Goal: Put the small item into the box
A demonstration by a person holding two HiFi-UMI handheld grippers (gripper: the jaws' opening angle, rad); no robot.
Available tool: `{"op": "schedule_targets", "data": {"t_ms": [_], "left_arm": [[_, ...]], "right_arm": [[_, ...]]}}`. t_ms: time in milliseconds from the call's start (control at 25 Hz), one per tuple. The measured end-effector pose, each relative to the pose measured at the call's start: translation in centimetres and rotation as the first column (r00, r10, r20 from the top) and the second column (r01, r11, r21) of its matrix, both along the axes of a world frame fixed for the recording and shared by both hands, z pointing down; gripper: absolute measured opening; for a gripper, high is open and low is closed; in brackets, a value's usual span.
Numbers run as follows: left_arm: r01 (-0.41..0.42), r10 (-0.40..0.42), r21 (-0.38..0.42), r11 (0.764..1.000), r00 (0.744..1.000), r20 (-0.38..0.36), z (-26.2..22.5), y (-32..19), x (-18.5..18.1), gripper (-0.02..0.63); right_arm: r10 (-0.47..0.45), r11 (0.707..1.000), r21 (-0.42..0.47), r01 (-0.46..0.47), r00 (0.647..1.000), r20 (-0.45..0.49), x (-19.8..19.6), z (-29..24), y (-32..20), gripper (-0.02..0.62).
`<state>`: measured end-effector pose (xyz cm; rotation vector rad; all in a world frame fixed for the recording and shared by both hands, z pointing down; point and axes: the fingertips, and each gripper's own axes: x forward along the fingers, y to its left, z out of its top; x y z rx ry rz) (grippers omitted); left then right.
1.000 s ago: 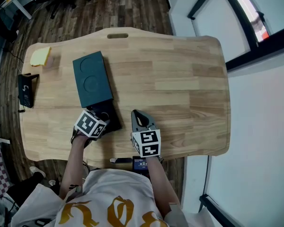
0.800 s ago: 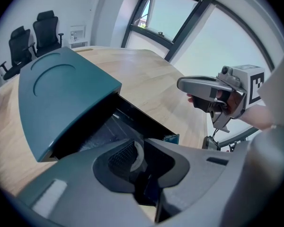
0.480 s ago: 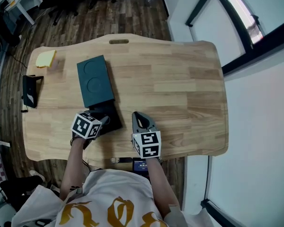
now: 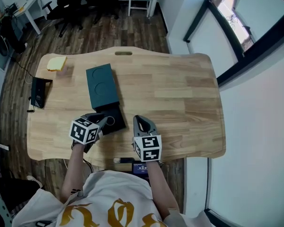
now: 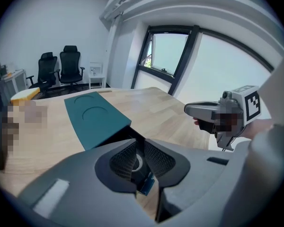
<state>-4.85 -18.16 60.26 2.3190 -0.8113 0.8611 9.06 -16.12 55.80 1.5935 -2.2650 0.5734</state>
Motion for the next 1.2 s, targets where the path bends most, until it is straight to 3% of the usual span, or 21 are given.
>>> {"op": "schedule_targets", "data": {"t_ms": [280,400,480,600,720,800,1200], "left_arm": [[0.1,-0.088,0.179,0.979,0.993,-0.076,-5.0,0.8,-2.6,0.017],[0.087,-0.034,0.325,0.942,0.986,-0.165,-8.6,1.7,-2.5,0.011],[0.092,-0.017,0.408,0.908,0.983,-0.185,-10.5,2.3,-2.5,0.003],[0.139,-0.043,0.473,0.87,0.978,-0.206,-12.3,2.8,-3.3,0.003],[0.202,-0.063,0.508,0.838,0.959,-0.278,-14.0,3.2,-4.4,0.003],[0.236,-0.079,0.505,0.83,0.947,-0.311,-14.6,3.1,-5.0,0.003],[0.266,-0.106,0.477,0.837,0.936,-0.336,-14.4,3.1,-5.7,0.003]], "right_arm": [[-0.024,0.996,0.084,0.025,1.0,-0.016,-2.2,-3.4,2.1,0.005],[-0.016,0.991,0.134,0.02,0.999,-0.034,-2.8,-4.8,2.7,0.005],[-0.013,0.986,0.166,0.021,0.999,-0.051,-3.2,-5.7,3.0,0.005],[-0.012,0.981,0.193,0.022,0.999,-0.053,-3.5,-6.7,3.7,0.005],[-0.006,0.978,0.208,0.018,0.998,-0.059,-3.6,-7.3,4.3,0.005],[0.001,0.977,0.215,0.013,0.998,-0.063,-3.5,-7.6,4.7,0.005],[0.009,0.974,0.226,0.005,0.998,-0.062,-3.3,-8.3,5.5,0.004]]}}
